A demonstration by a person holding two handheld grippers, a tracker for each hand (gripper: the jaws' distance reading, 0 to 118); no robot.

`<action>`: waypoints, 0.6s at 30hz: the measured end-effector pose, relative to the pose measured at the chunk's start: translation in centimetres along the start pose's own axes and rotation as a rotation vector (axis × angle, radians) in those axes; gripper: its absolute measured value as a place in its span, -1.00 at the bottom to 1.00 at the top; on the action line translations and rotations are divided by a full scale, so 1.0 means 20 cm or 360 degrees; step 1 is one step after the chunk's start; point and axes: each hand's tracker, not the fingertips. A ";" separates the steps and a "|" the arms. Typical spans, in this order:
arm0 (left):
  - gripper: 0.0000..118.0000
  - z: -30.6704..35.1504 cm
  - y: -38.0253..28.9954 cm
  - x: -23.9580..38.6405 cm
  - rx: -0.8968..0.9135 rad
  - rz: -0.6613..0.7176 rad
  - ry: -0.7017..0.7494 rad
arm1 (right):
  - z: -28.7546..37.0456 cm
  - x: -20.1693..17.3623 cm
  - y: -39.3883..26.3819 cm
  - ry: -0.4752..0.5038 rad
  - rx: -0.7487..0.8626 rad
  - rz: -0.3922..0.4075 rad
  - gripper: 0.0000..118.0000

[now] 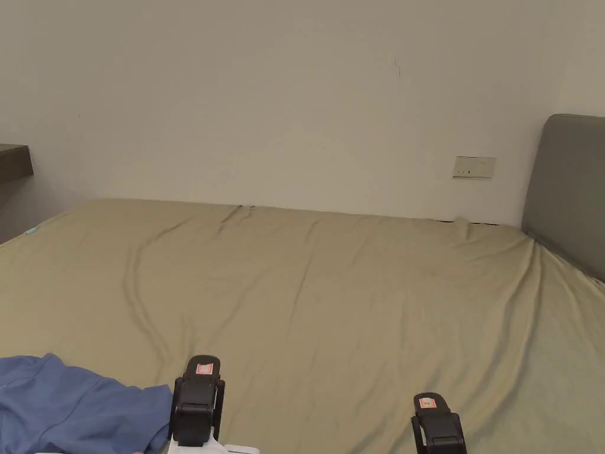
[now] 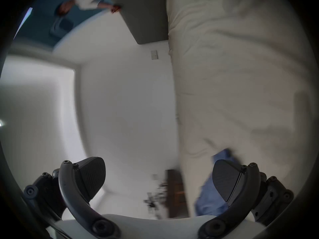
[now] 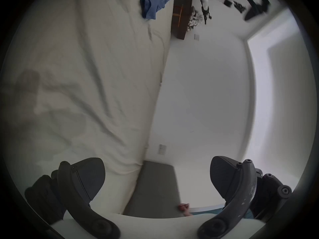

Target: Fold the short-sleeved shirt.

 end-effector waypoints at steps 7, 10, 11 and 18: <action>1.00 -0.10 -0.13 -0.42 -0.0257 0.1848 -0.0332 | -0.05 0.35 -0.28 0.0062 -0.0092 -0.1749 1.00; 1.00 -0.15 -0.42 -0.49 -0.0192 0.2869 -0.0487 | -0.06 0.37 -0.56 0.0268 0.0197 -0.2934 1.00; 1.00 -0.15 -0.46 -0.49 -0.0187 0.3032 -0.0476 | -0.07 0.37 -0.61 0.0230 0.0124 -0.3125 1.00; 1.00 -0.09 -0.44 -0.52 -0.0053 0.2801 -0.0110 | -0.04 0.38 -0.65 0.0081 -0.0017 -0.3069 1.00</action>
